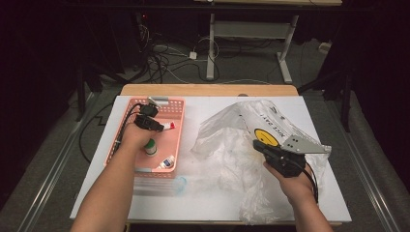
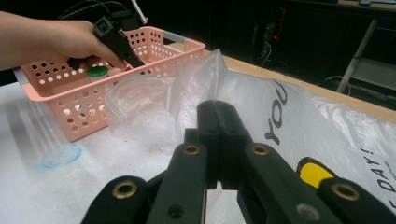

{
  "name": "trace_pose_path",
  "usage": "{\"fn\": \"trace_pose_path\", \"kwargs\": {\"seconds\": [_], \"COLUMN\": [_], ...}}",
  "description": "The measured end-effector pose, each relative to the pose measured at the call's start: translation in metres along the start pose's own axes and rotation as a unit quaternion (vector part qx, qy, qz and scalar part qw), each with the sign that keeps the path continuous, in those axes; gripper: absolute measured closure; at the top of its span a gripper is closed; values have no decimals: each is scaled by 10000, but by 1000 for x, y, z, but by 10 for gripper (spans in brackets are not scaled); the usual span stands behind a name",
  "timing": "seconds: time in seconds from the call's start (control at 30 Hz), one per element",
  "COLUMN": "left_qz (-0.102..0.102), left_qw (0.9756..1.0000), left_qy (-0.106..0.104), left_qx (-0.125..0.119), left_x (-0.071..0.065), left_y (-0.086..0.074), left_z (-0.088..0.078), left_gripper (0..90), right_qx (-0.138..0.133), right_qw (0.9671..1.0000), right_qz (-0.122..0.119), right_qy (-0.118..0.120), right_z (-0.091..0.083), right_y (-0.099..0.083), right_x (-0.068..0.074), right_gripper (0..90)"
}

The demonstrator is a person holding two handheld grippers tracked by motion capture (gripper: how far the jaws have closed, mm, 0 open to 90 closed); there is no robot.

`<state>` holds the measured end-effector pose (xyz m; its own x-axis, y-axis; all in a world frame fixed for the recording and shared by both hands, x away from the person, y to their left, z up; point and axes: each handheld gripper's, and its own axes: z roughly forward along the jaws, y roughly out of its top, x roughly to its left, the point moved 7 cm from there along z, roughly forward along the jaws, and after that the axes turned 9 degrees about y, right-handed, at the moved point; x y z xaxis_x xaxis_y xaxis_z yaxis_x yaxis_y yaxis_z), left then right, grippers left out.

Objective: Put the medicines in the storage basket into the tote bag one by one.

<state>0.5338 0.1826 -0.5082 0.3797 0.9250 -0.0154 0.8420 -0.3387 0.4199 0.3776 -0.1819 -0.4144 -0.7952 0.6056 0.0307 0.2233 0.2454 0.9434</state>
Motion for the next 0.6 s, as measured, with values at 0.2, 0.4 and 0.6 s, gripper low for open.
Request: {"fn": "trace_pose_path", "kwargs": {"seconds": [0.2, 0.4, 0.6], "left_qz": [-135, -354, -472], "left_qw": [9985, 9952, 9935], "left_qy": [479, 822, 1005], "left_qx": [-240, -394, -251], "left_x": [13, 26, 32], "left_y": [0, 0, 0], "left_z": [-13, -19, -10], "left_gripper": [880, 880, 880], "right_qx": [-13, -26, 5], "right_qw": [10000, 10000, 10000], "right_qz": [-14, -44, -32], "right_qy": [-11, 7, 20], "right_z": [-1, 0, 1], "right_y": [1, 2, 1], "right_x": [1, 3, 3], "right_gripper": [900, 900, 900]}}
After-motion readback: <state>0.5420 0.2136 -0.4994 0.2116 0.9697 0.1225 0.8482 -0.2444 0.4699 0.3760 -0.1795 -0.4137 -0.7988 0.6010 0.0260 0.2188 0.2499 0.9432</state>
